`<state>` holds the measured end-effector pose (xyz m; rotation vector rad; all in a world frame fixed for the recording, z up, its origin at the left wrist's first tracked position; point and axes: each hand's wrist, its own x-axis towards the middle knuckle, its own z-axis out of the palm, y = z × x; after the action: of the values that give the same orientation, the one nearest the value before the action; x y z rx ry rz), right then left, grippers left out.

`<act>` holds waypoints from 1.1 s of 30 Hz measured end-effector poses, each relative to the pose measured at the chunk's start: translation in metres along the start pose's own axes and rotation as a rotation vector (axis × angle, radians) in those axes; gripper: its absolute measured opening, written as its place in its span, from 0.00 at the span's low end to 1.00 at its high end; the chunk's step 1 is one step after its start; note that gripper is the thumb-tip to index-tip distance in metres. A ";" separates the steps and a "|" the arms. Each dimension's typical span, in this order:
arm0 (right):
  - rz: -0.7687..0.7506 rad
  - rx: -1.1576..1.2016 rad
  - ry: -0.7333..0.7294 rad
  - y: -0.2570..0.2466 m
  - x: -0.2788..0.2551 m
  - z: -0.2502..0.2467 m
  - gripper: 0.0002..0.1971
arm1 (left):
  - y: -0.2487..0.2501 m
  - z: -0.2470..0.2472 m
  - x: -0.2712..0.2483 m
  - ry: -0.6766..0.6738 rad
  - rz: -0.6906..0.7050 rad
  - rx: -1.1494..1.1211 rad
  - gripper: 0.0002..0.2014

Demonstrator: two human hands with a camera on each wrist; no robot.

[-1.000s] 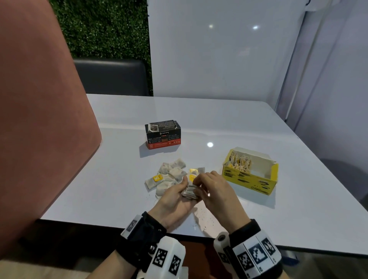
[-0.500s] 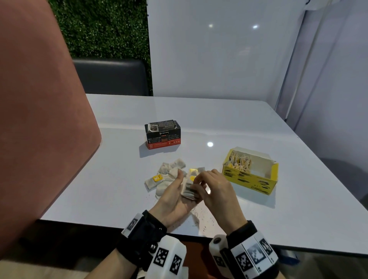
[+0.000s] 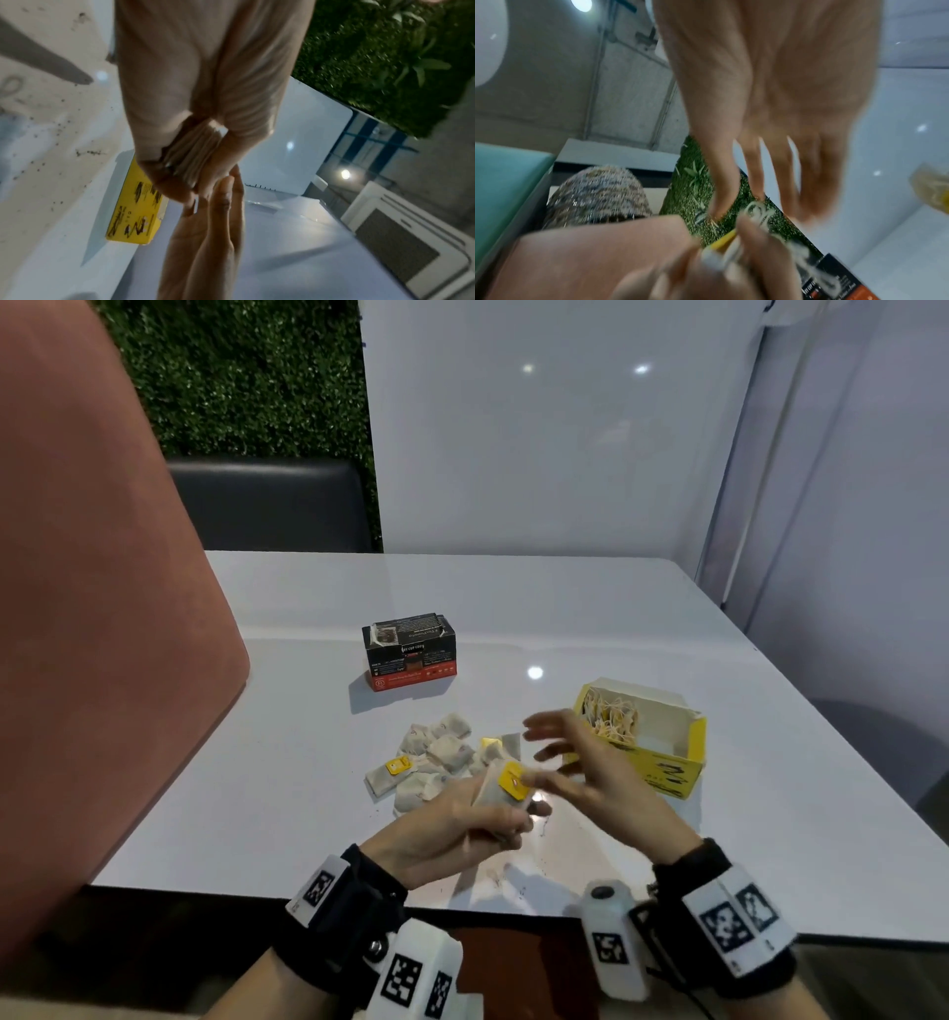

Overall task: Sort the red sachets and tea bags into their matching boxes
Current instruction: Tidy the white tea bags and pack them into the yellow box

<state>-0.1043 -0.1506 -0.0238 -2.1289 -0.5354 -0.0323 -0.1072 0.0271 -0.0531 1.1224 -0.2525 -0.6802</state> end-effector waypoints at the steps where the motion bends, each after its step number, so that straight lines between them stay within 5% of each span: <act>1: 0.039 -0.004 -0.144 0.001 -0.002 -0.005 0.24 | 0.001 0.001 -0.001 -0.038 -0.015 0.079 0.27; 3: 0.034 -0.050 -0.288 0.003 -0.008 -0.009 0.26 | -0.001 0.001 -0.003 -0.082 -0.064 0.212 0.42; 6: -0.017 -0.129 -0.230 0.007 -0.015 -0.011 0.22 | 0.001 0.006 -0.003 -0.088 -0.136 0.468 0.55; 15: -0.026 -0.216 -0.019 0.005 -0.007 -0.046 0.13 | 0.032 0.036 0.048 -0.054 -0.090 0.833 0.53; 19: -0.078 -0.472 0.061 0.033 0.016 -0.093 0.10 | 0.040 0.036 0.087 0.124 -0.012 0.997 0.57; 21: -0.040 -0.734 0.005 0.053 0.030 -0.117 0.10 | 0.043 0.033 0.106 0.250 -0.010 1.060 0.56; 25: 0.032 -1.050 -0.331 0.081 0.041 -0.125 0.14 | 0.038 0.027 0.139 0.324 -0.123 1.169 0.52; 33: -0.022 -1.009 -0.533 0.094 0.044 -0.108 0.13 | 0.025 0.028 0.156 0.527 -0.192 1.103 0.25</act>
<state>-0.0094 -0.2663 -0.0242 -3.1386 -0.9975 0.3268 0.0085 -0.0839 -0.0413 2.3547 -0.0454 -0.3555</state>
